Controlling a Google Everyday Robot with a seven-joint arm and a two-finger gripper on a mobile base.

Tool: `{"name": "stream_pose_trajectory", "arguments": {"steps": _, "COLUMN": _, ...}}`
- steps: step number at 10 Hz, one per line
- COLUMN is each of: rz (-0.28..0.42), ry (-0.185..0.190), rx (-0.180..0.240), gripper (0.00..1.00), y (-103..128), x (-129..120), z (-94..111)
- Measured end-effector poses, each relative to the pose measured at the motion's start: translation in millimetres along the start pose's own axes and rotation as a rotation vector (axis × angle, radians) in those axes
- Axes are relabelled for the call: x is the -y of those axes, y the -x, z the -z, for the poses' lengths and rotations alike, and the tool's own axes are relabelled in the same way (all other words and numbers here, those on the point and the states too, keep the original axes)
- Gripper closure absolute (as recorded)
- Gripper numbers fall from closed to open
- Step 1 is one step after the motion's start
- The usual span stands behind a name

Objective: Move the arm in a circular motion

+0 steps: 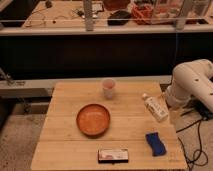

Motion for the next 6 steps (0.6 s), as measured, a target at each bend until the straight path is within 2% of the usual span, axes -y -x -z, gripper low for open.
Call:
{"name": "stream_pose_trajectory", "arguments": {"steps": 3, "rz": -0.013, "ry": 0.014, "rx": 0.074, "gripper": 0.2, "y": 19, "x": -15, "z": 1}}
{"name": "stream_pose_trajectory", "arguments": {"steps": 6, "rz": 0.094, "ry": -0.021, "rx": 0.118, "gripper": 0.2, "y": 66, "x": 3, "z": 16}}
